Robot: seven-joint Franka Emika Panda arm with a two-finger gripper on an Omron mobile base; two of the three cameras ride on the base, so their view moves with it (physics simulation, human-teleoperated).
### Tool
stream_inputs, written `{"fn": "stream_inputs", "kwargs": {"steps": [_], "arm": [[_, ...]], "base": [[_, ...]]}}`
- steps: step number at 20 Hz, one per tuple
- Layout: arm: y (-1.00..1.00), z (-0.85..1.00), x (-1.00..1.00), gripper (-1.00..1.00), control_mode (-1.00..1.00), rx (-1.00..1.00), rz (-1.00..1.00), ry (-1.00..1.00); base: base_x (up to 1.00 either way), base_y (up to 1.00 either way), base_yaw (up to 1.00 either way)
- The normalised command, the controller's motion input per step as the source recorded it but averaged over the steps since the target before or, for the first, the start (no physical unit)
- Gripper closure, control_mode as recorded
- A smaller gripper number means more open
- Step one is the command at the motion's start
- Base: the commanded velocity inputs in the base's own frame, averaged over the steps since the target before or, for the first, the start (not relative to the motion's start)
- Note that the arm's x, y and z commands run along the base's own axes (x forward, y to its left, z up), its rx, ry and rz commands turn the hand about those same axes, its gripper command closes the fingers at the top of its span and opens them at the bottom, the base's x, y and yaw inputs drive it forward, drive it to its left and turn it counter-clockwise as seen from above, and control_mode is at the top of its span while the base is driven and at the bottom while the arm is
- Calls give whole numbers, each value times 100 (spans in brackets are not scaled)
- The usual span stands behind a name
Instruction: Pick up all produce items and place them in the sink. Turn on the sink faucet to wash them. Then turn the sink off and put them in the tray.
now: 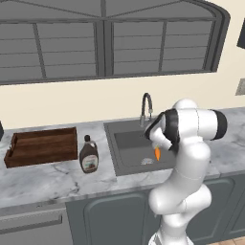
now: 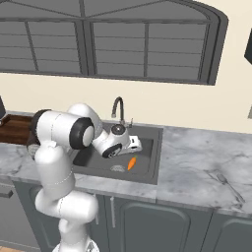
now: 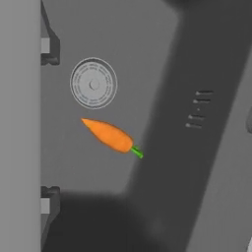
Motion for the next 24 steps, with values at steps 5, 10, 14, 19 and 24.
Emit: {"fn": "stream_inputs", "kwargs": {"steps": [5, 10, 14, 19, 24], "arm": [[-2, -30, 10, -100, -100, 0, -14, 0], [-7, -32, 18, -100, -100, 4, -11, 1], [-14, -32, 35, -100, -100, 6, -10, 4], [-7, -48, 26, -100, -100, 5, -8, 4], [-2, -52, 16, -100, -100, 3, -7, 3]], "base": [[0, 0, 0], [0, 0, 0], [0, 0, 0], [0, 0, 0], [0, 0, 0]]}}
